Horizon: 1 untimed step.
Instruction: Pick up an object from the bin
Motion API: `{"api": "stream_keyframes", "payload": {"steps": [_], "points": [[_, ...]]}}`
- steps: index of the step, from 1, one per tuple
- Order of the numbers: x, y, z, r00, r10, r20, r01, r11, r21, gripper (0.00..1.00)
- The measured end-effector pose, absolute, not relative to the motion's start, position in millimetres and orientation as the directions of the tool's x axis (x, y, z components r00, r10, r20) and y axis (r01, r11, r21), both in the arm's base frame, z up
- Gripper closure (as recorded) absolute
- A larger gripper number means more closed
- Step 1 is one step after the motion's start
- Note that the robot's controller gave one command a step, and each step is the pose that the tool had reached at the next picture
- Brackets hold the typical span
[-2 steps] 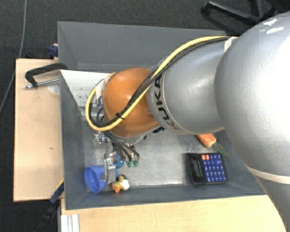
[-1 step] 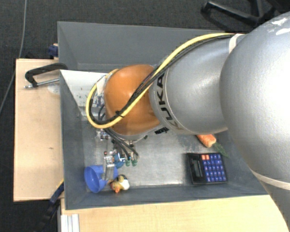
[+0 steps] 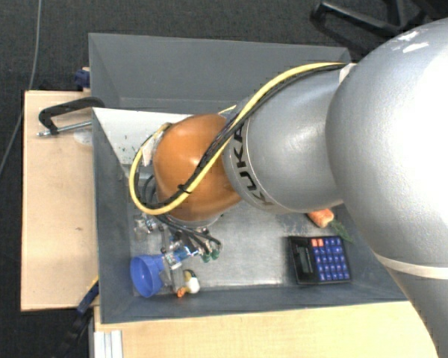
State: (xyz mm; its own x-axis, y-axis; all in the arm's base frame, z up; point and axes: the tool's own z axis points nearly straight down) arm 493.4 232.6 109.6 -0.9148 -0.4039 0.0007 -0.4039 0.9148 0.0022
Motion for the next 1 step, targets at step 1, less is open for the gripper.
{"api": "stream_keyframes", "payload": {"steps": [1], "points": [[492.0, 233.4, 69.5, -0.957, -0.292, -0.003, -0.292, 0.957, 0.005, 0.00]]}}
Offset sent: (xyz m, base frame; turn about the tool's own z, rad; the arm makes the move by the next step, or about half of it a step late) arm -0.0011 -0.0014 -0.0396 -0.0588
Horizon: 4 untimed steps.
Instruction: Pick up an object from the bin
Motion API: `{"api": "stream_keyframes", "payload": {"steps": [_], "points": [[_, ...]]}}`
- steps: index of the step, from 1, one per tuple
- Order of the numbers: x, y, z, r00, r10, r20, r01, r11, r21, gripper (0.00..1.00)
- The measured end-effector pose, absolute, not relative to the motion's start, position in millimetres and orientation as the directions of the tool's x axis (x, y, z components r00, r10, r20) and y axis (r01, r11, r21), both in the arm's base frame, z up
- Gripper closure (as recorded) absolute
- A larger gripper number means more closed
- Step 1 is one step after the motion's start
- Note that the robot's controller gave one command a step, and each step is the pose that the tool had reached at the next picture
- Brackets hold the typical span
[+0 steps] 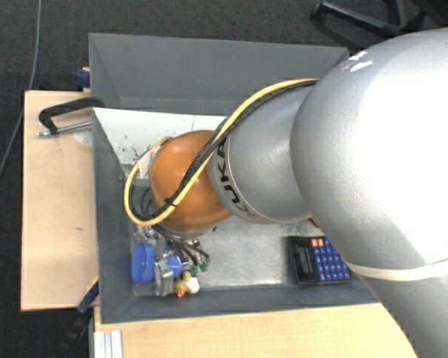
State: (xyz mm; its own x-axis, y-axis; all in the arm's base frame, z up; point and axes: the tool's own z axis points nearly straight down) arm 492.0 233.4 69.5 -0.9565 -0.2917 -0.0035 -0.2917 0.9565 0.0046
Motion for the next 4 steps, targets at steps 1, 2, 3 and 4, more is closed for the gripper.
{"api": "stream_keyframes", "payload": {"steps": [1, 2, 3, 4], "points": [[493.1, 232.4, 70.6, -0.890, -0.456, -0.004, -0.456, 0.890, 0.004, 1.00], [493.1, 232.4, 70.6, -0.890, -0.456, -0.004, -0.456, 0.890, 0.004, 1.00], [492.7, 232.3, 72.8, -0.890, -0.456, -0.003, -0.456, 0.890, 0.004, 1.00], [492.9, 232.5, 78.9, -0.890, -0.456, -0.005, -0.456, 0.890, 0.004, 1.00]]}}
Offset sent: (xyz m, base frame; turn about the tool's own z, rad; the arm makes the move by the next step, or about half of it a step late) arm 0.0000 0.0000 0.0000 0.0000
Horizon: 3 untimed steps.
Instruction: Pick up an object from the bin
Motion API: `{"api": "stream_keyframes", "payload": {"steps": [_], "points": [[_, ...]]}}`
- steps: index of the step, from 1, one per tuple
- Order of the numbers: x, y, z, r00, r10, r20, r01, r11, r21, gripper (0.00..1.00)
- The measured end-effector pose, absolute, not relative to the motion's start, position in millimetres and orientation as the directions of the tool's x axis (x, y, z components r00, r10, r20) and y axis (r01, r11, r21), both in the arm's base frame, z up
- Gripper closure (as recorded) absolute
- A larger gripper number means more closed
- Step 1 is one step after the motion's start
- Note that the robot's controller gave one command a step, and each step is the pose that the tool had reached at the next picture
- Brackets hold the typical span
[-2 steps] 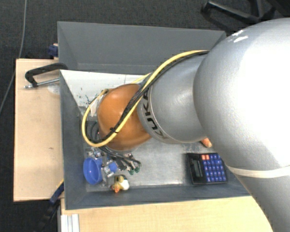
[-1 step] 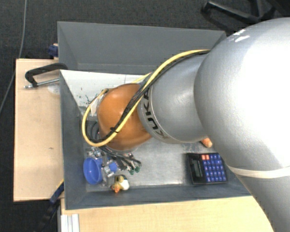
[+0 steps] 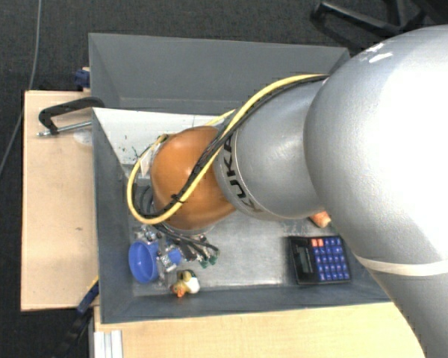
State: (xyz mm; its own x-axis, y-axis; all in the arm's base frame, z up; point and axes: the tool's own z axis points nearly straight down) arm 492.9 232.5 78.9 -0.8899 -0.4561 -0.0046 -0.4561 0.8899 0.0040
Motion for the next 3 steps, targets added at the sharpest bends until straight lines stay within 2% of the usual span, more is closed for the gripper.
{"api": "stream_keyframes", "payload": {"steps": [3], "points": [[492.9, 232.9, 96.9, -0.890, -0.456, -0.006, -0.456, 0.890, 0.004, 1.00]]}}
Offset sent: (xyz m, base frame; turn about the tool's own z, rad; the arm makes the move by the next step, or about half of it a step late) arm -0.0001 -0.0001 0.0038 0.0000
